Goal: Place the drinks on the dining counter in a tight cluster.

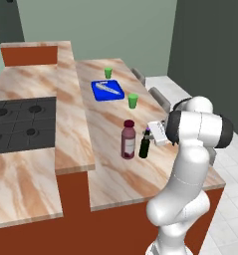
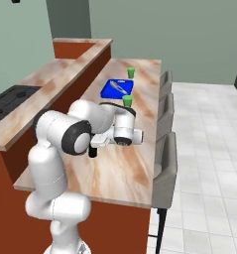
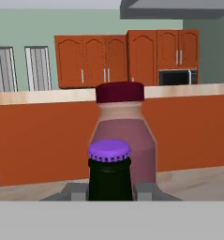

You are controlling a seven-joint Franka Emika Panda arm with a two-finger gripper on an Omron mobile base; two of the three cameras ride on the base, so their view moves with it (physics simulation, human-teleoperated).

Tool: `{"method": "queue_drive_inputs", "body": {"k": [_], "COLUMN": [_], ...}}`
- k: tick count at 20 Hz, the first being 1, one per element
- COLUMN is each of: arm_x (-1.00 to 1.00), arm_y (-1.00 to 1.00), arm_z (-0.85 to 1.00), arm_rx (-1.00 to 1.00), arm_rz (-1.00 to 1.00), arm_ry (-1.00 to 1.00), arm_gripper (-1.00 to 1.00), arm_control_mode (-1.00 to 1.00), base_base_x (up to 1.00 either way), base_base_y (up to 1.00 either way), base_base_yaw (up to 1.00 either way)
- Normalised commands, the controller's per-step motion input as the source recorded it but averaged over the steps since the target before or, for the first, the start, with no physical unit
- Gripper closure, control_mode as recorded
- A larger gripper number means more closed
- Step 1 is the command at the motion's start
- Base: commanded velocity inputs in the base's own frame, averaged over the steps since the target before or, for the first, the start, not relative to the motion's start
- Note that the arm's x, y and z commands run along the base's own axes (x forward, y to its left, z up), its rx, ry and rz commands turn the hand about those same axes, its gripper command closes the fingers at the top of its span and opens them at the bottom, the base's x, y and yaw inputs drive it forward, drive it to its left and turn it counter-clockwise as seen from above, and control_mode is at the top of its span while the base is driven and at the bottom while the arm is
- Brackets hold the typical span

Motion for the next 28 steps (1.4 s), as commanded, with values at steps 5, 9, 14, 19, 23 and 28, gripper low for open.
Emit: {"method": "queue_drive_inputs", "body": {"k": [5, 9, 14, 19, 23, 28], "arm_x": [0.25, 0.19, 0.16, 0.00, -0.08, -0.16], "arm_y": [0.01, 0.00, 0.00, 0.00, 0.01, 0.07], "arm_z": [-0.17, -0.15, -0.17, -0.23, -0.29, -0.33], "arm_rx": [-0.08, -0.01, 0.00, 0.00, 0.00, 0.00], "arm_rz": [0.00, 0.00, 0.00, 0.00, 0.00, 0.00], "arm_ry": [0.00, 0.00, 0.00, 0.00, 0.00, -0.01], "arm_gripper": [1.00, 1.00, 1.00, 1.00, 1.00, 1.00], "arm_control_mode": [-1.00, -1.00, -1.00, -1.00, -1.00, -1.00], "base_base_x": [0.00, 0.00, 0.00, 0.00, 0.00, 0.00], "base_base_y": [0.00, 0.00, 0.00, 0.00, 0.00, 0.00], "base_base_yaw": [0.00, 0.00, 0.00, 0.00, 0.00, 0.00]}}
